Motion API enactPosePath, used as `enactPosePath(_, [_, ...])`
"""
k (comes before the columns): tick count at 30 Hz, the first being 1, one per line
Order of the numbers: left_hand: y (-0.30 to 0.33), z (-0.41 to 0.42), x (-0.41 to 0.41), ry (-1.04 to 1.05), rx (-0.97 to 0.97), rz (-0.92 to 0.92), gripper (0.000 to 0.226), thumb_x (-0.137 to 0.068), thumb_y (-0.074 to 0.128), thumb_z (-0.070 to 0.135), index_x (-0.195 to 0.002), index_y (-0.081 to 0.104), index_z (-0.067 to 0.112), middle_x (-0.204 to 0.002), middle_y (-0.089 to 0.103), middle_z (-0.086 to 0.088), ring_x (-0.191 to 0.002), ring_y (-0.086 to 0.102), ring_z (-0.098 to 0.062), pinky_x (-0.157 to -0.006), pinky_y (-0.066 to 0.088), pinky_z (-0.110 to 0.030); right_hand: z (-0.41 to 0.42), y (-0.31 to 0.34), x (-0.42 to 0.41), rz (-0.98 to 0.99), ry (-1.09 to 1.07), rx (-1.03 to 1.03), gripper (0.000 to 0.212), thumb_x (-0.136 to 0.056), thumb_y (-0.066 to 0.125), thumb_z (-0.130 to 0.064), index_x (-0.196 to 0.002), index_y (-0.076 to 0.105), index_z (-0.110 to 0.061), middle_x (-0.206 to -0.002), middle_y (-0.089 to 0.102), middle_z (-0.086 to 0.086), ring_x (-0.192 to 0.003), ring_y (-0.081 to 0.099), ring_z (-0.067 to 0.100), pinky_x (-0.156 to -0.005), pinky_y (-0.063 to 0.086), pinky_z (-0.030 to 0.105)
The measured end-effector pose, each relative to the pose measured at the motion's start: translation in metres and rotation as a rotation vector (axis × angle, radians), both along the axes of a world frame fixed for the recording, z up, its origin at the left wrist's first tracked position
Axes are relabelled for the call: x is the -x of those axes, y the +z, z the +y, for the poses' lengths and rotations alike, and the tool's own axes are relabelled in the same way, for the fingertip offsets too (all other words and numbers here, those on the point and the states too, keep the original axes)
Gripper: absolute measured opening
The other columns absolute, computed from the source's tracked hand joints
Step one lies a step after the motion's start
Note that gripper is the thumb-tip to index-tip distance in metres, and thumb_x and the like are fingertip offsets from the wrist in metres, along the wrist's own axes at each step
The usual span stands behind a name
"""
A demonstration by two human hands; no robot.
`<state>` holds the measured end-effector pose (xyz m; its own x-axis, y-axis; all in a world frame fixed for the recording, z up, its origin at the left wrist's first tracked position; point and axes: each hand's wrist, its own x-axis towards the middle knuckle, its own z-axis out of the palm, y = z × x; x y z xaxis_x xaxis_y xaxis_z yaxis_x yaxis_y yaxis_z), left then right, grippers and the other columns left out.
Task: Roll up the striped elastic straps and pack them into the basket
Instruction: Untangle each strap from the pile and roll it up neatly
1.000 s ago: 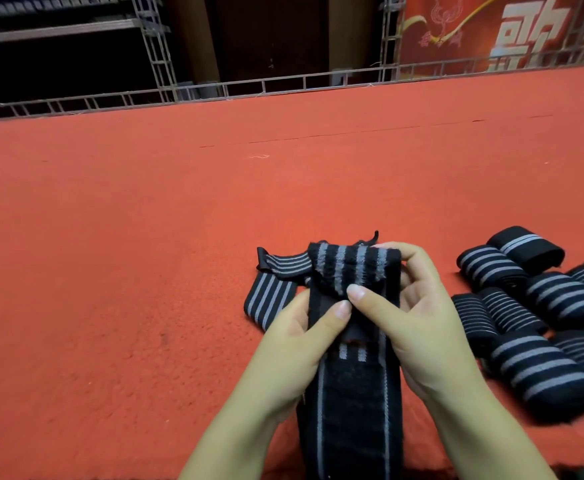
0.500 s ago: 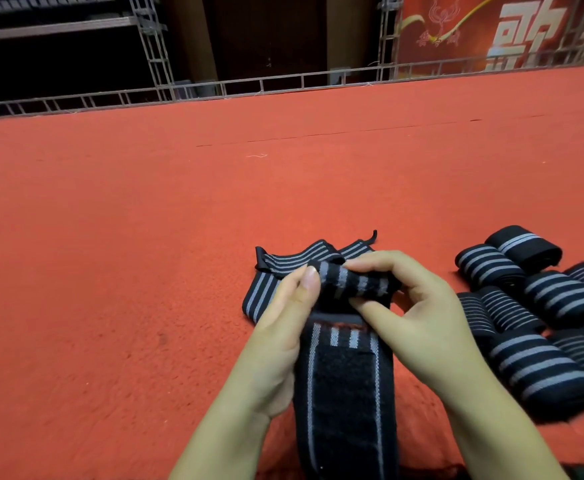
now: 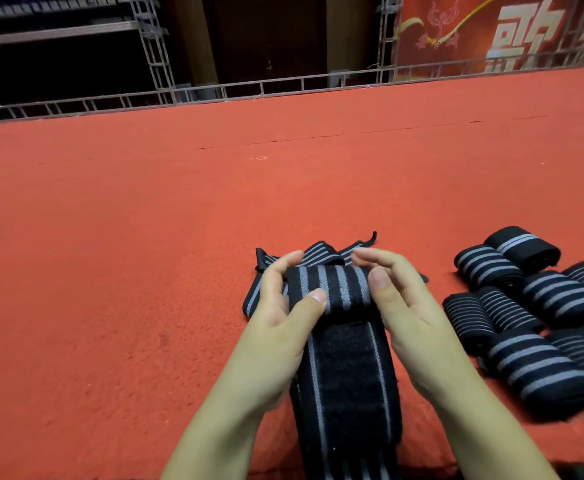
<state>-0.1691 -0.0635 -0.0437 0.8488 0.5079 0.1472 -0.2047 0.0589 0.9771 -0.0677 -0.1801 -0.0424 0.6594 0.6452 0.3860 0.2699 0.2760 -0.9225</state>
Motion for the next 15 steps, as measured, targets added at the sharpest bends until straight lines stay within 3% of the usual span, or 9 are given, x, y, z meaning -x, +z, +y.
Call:
enactPosePath(3, [0.003, 0.004, 0.004, -0.036, -0.045, -0.019, 0.054, -0.082, 0.057, 0.018, -0.128, 0.042, 0.041, -0.108, 0.072, -0.003, -0.098, 0.067, -0.016, -0.081, 0.052, -0.029, -0.004, 0.001, -0.004, 0.187, 0.080, 0.091, 0.040, -0.081, 0.068, -0.051, -0.113, 0.063, -0.029, -0.101, 0.070, -0.010, -0.094, 0.065, 0.004, -0.074, 0.053, 0.022])
enactPosePath(5, [0.004, 0.007, 0.006, -0.058, -0.068, -0.020, 0.057, -0.081, 0.058, 0.015, -0.129, 0.041, 0.041, -0.111, 0.071, -0.005, -0.101, 0.066, -0.018, -0.085, 0.052, -0.031, -0.007, 0.006, -0.003, 0.261, 0.167, 0.119, 0.034, -0.081, 0.062, -0.033, -0.111, 0.063, -0.018, -0.094, 0.073, 0.001, -0.082, 0.069, 0.009, -0.063, 0.056, 0.024])
enactPosePath(11, [0.000, 0.014, 0.007, -0.116, -0.092, -0.010, 0.058, -0.081, 0.059, 0.007, -0.127, 0.048, 0.039, -0.117, 0.069, -0.012, -0.107, 0.065, -0.025, -0.089, 0.054, -0.035, -0.014, 0.012, -0.006, 0.297, 0.246, 0.149, 0.035, -0.082, 0.069, -0.021, -0.112, 0.055, -0.009, -0.099, 0.072, 0.012, -0.082, 0.068, 0.020, -0.060, 0.057, 0.035])
enactPosePath(15, [-0.002, 0.012, 0.004, -0.099, -0.079, 0.006, 0.069, -0.081, 0.061, 0.013, -0.136, 0.034, 0.044, -0.123, 0.067, 0.002, -0.115, 0.064, -0.018, -0.087, 0.053, -0.027, -0.013, 0.008, -0.007, 0.253, 0.178, 0.098, 0.034, -0.078, 0.068, -0.018, -0.107, 0.054, -0.006, -0.099, 0.072, 0.010, -0.080, 0.068, 0.023, -0.062, 0.057, 0.036])
